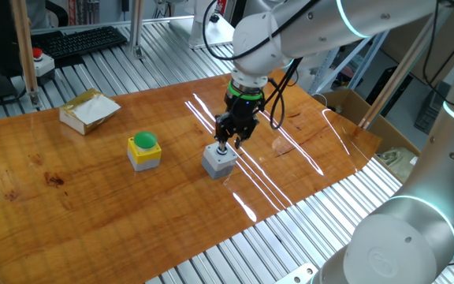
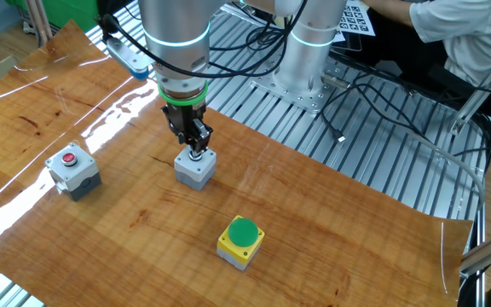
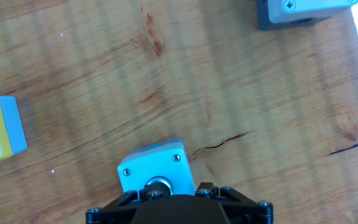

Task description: Press three buttons from left to right in sequence

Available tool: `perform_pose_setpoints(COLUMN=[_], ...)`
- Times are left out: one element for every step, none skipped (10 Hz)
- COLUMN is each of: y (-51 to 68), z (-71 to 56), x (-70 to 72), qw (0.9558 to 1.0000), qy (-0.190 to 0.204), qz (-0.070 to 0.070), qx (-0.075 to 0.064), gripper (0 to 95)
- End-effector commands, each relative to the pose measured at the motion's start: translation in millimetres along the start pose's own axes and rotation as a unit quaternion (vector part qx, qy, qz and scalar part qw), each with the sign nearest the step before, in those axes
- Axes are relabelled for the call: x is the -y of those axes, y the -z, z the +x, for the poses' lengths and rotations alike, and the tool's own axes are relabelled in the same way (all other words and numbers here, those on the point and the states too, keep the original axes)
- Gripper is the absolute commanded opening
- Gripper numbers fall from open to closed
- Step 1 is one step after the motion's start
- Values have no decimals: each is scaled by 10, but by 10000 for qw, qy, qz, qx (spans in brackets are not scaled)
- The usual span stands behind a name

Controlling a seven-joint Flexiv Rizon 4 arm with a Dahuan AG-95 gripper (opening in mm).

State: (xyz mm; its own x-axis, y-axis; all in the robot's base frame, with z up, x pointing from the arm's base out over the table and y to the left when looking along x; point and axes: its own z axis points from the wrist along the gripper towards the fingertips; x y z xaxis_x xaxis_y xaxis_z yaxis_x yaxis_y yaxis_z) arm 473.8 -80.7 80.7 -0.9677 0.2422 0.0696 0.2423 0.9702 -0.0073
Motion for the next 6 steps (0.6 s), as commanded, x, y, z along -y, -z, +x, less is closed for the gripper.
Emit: perform_pose_setpoints(y=[89,117,126,136,147,187], z=[47,64,70,75,84,94], x=[55,61,63,62,48,17], qw=[10000,10000,9999,10000,10000,10000], qy=[37,50,42,11,-34,-49], qz=[18,80,100,87,54,58], qx=[-3,17,29,28,21,8], gripper=[380,380,380,380,380,380])
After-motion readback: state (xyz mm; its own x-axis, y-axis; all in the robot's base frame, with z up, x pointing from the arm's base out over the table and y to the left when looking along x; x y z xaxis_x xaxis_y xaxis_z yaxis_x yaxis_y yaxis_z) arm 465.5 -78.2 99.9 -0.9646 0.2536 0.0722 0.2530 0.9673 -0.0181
